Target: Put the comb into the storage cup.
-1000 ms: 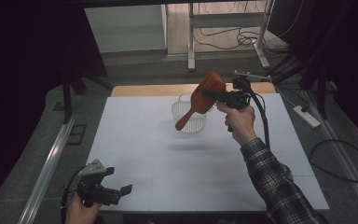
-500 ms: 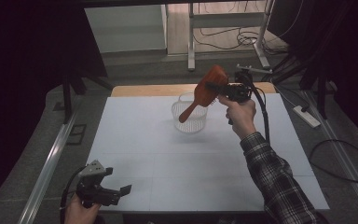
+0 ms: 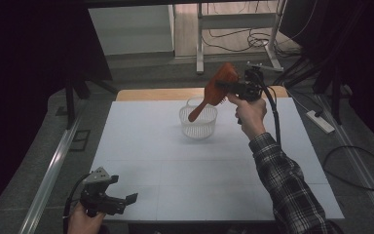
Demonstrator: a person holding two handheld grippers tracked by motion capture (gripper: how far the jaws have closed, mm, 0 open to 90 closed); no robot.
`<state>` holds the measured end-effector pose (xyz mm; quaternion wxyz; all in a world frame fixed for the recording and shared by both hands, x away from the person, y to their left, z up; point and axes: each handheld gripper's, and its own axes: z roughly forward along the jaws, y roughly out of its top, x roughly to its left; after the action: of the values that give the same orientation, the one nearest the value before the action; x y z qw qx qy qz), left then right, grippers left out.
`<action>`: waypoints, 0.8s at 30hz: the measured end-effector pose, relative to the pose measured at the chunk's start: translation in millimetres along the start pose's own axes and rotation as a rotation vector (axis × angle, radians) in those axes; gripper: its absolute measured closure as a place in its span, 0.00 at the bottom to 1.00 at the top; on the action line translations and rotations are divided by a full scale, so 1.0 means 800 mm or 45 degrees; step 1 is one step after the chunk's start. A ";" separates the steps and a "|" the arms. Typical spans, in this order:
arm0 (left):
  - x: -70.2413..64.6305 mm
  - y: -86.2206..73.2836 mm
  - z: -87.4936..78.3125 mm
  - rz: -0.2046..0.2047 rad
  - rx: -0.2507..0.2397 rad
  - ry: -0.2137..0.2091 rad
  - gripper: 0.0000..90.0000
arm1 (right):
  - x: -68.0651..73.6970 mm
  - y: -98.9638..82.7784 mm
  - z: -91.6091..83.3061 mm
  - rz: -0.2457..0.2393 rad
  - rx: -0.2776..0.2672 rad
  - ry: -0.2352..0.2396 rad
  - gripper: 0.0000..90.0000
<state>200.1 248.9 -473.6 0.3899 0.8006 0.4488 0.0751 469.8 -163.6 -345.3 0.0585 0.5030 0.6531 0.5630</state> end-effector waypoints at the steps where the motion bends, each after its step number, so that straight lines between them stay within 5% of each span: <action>1: 0.000 0.000 0.000 -0.002 0.000 -0.002 0.00 | -0.001 0.001 0.001 0.002 -0.003 -0.003 0.59; 24: 0.000 0.000 0.001 0.006 0.018 0.001 0.01 | -0.009 -0.024 0.036 -0.045 0.043 -0.078 0.59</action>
<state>200.7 248.3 -473.9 0.3840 0.8044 0.4475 0.0731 480.6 -146.7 -374.8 0.0800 0.5093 0.6693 0.5350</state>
